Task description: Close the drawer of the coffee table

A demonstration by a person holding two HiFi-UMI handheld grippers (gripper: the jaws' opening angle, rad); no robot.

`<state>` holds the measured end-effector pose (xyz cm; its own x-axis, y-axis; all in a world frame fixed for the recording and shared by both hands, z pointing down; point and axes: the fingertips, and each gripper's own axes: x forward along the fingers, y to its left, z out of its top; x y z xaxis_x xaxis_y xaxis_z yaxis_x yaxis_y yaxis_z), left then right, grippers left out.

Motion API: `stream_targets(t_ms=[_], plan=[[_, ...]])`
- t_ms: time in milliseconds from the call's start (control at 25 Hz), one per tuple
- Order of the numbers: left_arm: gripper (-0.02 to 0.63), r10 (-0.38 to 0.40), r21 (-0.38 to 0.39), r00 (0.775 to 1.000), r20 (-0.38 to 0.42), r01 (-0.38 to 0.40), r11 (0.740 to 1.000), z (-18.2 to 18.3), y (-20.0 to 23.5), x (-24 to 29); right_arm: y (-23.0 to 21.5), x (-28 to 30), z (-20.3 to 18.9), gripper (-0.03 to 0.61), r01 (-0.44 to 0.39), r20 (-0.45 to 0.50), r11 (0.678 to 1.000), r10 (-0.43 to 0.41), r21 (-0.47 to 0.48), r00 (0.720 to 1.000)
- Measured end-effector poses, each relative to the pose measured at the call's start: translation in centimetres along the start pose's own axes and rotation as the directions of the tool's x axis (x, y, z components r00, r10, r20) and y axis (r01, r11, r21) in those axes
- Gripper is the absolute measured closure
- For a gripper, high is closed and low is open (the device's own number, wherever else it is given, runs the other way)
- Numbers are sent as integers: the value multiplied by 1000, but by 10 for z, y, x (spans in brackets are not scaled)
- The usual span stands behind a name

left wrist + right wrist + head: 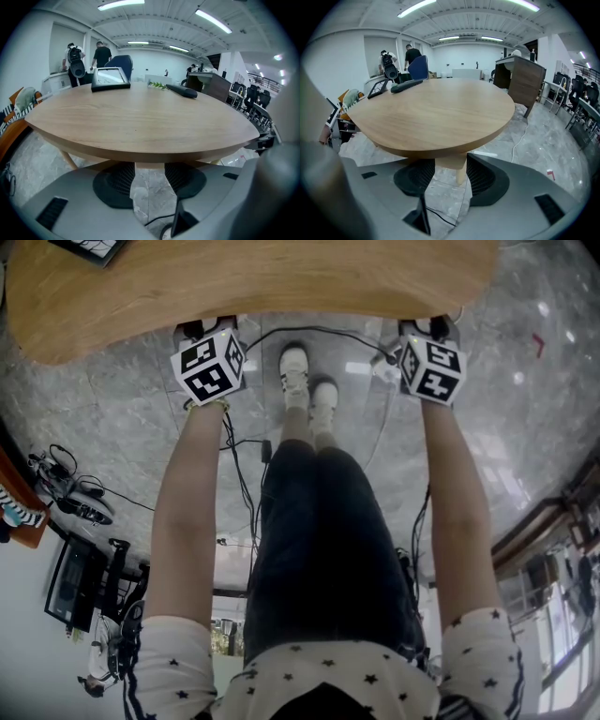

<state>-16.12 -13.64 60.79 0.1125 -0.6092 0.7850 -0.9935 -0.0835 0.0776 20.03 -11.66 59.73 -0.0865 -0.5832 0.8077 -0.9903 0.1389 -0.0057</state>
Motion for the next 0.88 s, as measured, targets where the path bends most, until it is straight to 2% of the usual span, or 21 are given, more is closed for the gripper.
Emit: stream_targets(t_ms=[280,440,560,760,880], plan=[[410,-22,43,1000,-15,23,999,-2,-3,-6,-1,-3,-1,371,25,-18,1000,-25,8,1000],[426,-6,10,1000,-19,6,1000,-3,4,-10,-3,-6,0,373,40,-19,999,-40,24,999],[468,-4,-13,1000,-28,3,1000,-7,4,-15,-4,-11,-4,376,41,-33,999,-41,13,999],[562,-10,-16,1000,-27,10,1000,-5,-2,-29,-7,-25,-4,475,63,-44,998,-63,0,997],[585,-14,-27,1000,-24,14,1000,-4,-7,-39,-8,-39,-4,509,72,-36,997,-72,9,997]])
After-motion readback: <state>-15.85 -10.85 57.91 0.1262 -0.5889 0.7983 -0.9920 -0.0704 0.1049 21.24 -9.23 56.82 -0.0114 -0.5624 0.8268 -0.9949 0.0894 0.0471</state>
